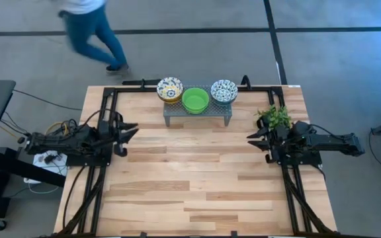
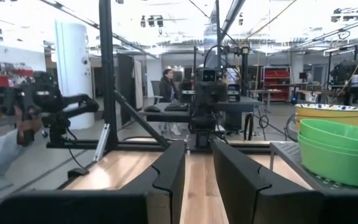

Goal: Pick & Place Mini bowls
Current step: Return to Home Position

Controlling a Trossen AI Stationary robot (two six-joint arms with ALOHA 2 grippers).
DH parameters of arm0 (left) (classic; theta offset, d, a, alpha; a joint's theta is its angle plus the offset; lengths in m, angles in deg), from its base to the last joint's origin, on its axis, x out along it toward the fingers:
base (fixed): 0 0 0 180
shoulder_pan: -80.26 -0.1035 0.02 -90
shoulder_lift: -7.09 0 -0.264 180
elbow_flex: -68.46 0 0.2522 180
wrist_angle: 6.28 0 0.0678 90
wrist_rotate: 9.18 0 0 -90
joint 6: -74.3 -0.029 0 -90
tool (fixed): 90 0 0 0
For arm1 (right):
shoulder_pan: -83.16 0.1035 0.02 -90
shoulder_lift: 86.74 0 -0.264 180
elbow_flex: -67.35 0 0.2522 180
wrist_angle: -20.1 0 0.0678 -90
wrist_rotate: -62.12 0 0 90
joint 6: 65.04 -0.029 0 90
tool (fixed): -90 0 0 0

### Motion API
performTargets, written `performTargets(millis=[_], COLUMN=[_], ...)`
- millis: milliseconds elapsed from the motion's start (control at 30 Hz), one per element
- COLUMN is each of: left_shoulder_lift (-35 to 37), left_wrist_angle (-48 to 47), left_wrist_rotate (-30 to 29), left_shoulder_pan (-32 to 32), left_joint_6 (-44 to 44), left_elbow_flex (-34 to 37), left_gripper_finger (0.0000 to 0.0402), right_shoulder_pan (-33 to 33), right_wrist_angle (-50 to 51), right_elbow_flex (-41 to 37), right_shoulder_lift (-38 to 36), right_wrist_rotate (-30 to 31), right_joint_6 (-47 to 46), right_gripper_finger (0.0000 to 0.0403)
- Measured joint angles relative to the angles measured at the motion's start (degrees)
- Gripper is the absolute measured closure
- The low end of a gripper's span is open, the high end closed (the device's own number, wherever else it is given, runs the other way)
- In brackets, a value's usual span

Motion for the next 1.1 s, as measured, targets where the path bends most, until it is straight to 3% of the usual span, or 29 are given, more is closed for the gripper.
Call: performTargets(millis=[300, 633, 767, 1100], left_shoulder_lift=[-2.0, -7.9, -6.6, -1.3], left_wrist_angle=[-4.6, -5.1, -5.2, -13.6], left_wrist_rotate=[6.7, 3.9, 1.0, 4.8], left_shoulder_pan=[-3.7, -5.8, -5.8, -4.9], left_joint_6=[-0.6, 1.3, 1.5, 3.6], left_elbow_flex=[0.0, 0.0, 0.0, 0.0], left_gripper_finger=[0.0308, 0.0308, 0.0308, 0.0308], right_shoulder_pan=[0.0, 0.0, 0.0, 0.0], right_wrist_angle=[0.6, 0.5, 0.5, 0.4], right_elbow_flex=[0.0, 0.0, 0.0, 0.0], right_shoulder_lift=[0.1, 0.1, 0.1, 0.1], right_wrist_rotate=[0.0, 0.0, 0.0, 0.0], right_joint_6=[0.3, 0.3, 0.3, 0.4], right_gripper_finger=[0.0322, 0.0322, 0.0322, 0.0322])
